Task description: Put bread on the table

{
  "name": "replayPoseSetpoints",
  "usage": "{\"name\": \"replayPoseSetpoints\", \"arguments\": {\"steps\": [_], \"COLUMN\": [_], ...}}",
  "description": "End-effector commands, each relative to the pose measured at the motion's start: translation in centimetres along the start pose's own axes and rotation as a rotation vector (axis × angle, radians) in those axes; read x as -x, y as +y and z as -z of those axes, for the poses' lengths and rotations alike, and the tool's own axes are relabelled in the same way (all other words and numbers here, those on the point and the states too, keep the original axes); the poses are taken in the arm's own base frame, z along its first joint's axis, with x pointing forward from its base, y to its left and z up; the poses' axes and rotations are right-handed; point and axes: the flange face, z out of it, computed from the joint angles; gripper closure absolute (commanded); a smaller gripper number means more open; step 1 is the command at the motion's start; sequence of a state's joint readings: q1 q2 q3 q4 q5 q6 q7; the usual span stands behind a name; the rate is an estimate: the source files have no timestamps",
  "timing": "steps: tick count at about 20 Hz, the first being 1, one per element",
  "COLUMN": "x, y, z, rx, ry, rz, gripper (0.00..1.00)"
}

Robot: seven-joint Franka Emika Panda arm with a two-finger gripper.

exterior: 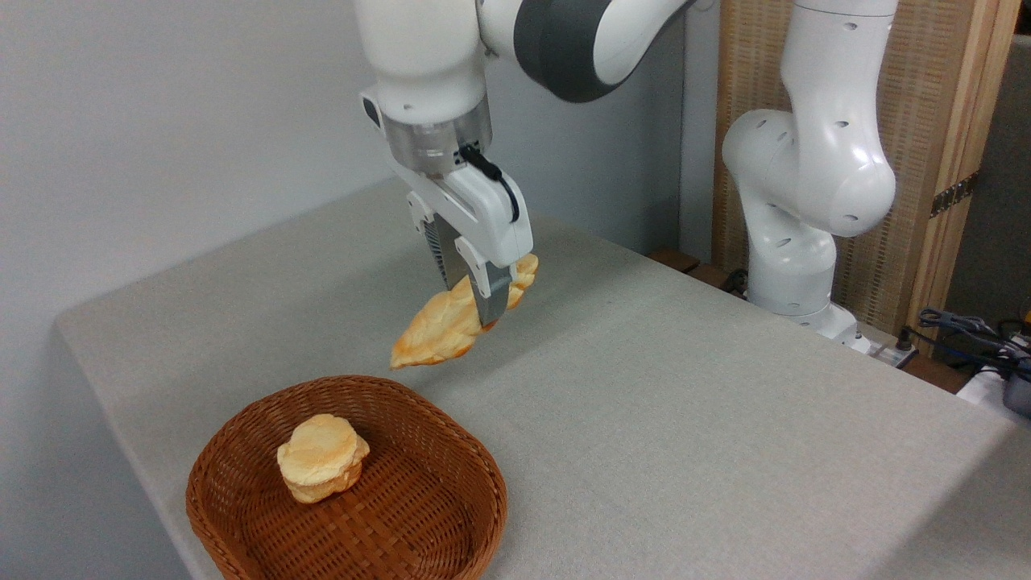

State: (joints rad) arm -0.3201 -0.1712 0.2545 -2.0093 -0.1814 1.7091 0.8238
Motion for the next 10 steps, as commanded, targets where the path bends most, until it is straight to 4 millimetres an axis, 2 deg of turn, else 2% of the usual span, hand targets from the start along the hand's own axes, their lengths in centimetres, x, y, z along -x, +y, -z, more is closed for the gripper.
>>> {"name": "replayPoseSetpoints", "arguments": {"steps": [1, 2, 3, 4, 7, 10], "x": [-0.4, -0.5, -0.7, -1.2, -1.6, -1.9], "y": [1.7, 1.9, 1.9, 2.1, 1.6, 1.6], "z": [-2.7, -3.2, -3.7, -4.6, -5.9, -6.3], "rx": [0.052, 0.053, 0.053, 0.060, 0.071, 0.069], "ry": [-0.039, -0.054, -0.068, -0.088, -0.112, -0.115], "rz": [-0.038, -0.045, -0.049, -0.059, -0.055, -0.059], "gripper": [0.16, 0.14, 0.03, 0.00, 0.00, 0.00]}}
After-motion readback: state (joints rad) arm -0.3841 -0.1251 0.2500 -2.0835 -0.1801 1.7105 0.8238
